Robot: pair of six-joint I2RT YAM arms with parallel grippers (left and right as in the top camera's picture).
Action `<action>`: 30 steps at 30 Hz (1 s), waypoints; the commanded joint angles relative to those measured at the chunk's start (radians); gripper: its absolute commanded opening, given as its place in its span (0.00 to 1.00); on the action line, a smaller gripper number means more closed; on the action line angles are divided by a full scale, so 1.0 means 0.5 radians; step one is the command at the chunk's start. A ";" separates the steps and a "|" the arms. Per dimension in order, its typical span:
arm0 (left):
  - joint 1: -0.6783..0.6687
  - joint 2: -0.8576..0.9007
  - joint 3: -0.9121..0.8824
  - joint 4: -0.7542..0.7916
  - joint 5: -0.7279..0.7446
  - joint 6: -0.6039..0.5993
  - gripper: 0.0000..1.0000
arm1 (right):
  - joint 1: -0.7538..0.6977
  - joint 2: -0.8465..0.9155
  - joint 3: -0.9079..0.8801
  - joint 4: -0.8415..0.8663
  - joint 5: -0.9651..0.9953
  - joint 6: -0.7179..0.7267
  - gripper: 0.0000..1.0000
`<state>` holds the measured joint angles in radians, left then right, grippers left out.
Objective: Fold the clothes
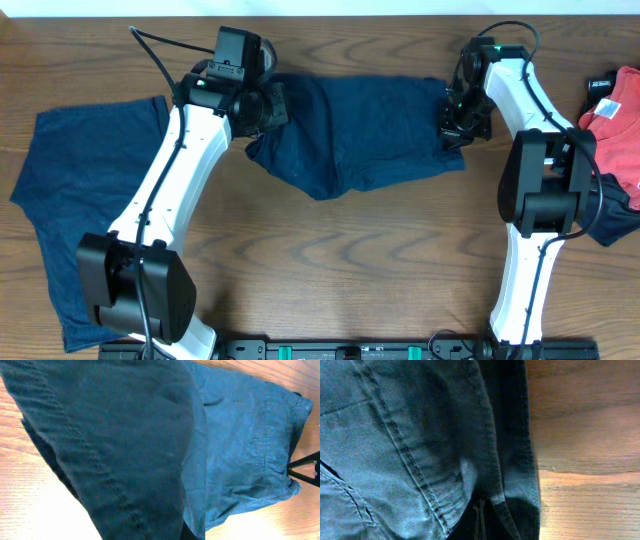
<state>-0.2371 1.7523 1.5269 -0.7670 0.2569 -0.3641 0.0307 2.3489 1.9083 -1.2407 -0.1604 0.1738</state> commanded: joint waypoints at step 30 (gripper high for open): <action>-0.903 0.321 0.050 0.813 -0.224 -0.007 0.06 | 0.020 0.019 0.012 -0.056 -0.010 -0.052 0.01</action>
<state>-0.6647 1.8656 1.5288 -0.3836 0.1497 -0.3641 0.0307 2.3493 1.9083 -1.2644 -0.1608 0.1631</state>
